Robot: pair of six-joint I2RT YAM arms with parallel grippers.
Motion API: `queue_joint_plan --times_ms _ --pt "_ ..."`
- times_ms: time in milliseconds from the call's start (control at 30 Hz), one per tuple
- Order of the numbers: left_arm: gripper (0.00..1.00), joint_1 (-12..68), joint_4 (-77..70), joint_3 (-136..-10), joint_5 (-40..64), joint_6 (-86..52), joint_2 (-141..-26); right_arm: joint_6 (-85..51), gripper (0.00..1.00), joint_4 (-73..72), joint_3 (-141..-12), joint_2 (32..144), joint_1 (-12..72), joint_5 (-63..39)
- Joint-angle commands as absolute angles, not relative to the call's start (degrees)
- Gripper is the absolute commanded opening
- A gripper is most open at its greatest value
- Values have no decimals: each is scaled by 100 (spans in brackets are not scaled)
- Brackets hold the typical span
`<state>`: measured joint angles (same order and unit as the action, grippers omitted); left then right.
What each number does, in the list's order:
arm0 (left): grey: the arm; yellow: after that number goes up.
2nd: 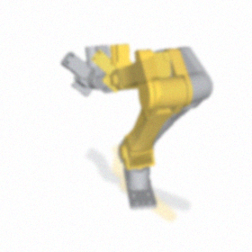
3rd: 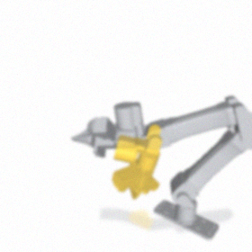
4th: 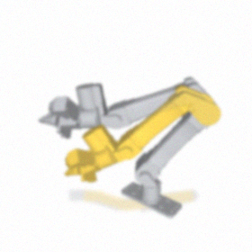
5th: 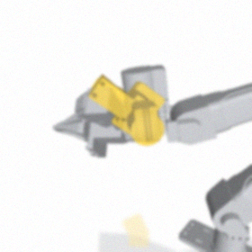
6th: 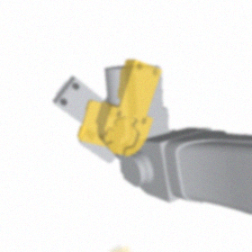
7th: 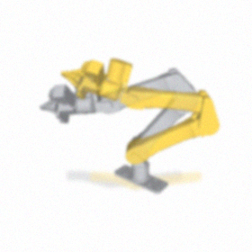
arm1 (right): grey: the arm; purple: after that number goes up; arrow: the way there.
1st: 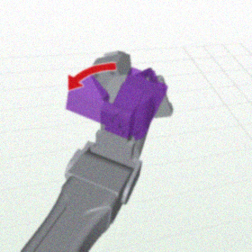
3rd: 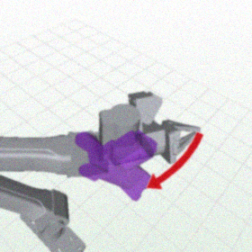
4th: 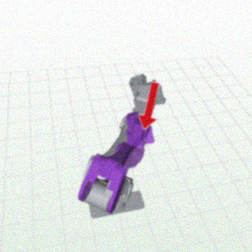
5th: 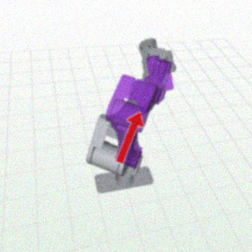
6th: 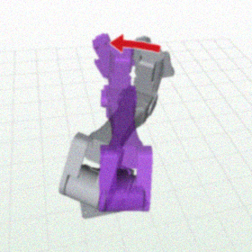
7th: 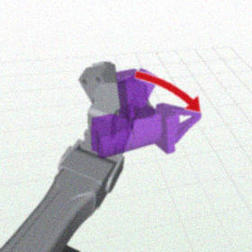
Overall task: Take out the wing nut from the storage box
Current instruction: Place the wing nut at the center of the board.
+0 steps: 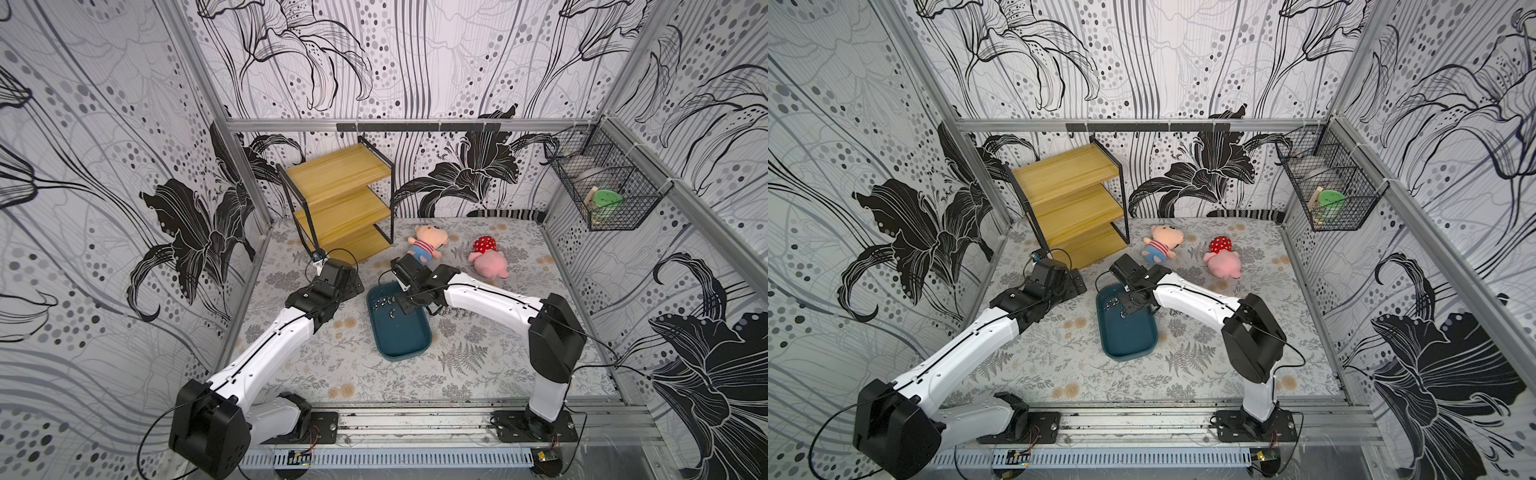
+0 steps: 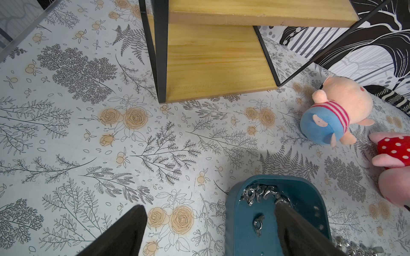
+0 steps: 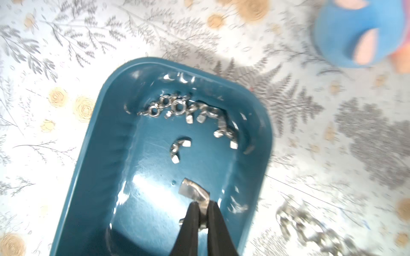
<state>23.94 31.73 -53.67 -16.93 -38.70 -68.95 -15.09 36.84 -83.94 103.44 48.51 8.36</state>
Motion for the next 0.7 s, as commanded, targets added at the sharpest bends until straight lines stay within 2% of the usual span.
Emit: queue_joint_plan --times_ms 0,267,667 --pt "95 2370 3059 -5458 -1700 -3807 -6925 -1450 4 3901 -7981 9859 4534 1059" --pt "95 2376 3032 -5502 -1661 -3801 -6996 -1484 4 3815 -6786 9109 3812 943" --pt "95 2391 3059 -5616 -1661 -3797 -7076 -1774 3 3383 -5929 9372 3786 593"
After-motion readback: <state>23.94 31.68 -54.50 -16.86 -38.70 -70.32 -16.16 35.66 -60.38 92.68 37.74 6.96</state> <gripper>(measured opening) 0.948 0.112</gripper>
